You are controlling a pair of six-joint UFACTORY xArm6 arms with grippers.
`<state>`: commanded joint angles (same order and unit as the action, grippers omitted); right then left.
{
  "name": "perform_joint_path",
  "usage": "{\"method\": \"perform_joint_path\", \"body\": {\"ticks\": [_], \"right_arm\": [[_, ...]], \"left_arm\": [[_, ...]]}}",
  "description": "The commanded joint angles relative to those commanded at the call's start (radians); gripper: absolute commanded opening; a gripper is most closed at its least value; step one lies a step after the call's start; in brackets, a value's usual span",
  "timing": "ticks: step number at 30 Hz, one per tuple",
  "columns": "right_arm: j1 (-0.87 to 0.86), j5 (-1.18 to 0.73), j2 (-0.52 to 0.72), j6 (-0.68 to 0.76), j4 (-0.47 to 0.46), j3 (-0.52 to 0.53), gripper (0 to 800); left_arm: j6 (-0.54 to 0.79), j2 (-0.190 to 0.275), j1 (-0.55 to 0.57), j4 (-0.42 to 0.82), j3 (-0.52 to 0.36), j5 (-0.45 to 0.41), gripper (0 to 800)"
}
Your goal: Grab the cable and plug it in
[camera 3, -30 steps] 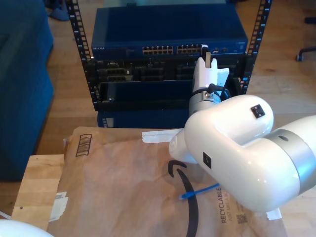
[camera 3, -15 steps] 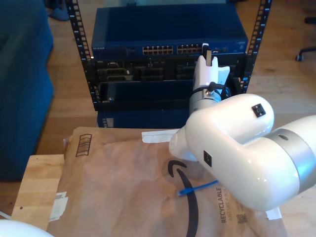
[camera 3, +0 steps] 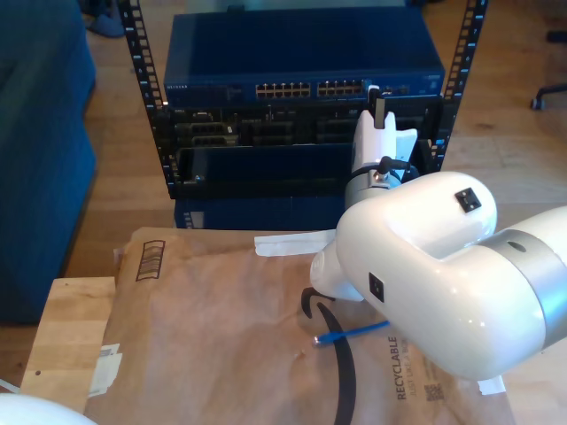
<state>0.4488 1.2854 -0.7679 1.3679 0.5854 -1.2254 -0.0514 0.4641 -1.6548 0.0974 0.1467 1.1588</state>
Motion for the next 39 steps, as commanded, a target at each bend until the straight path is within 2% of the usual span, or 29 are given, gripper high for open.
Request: {"method": "perform_joint_path", "body": {"ticks": [4,8,12,28,39], "right_arm": [[0.0,0.0,0.002,0.0,0.002,0.002,184],[0.006,0.002,0.006,0.012,0.002,0.002,64],[0.008,0.002,0.006,0.012,0.002,0.002,3],[0.006,-0.002,-0.021,0.012,0.002,-0.058,0],[0.006,-0.002,-0.025,0.012,0.002,-0.051,0]], "left_arm": [[0.0,0.0,0.0,0.0,0.0,0.0,800],[0.0,0.0,0.0,0.0,0.0,0.0,800],[0.0,0.0,0.0,0.0,0.0,0.0,800],[0.0,0.0,0.0,0.0,-0.002,0.0,800],[0.0,0.0,0.0,0.0,0.0,0.0,800]]}}
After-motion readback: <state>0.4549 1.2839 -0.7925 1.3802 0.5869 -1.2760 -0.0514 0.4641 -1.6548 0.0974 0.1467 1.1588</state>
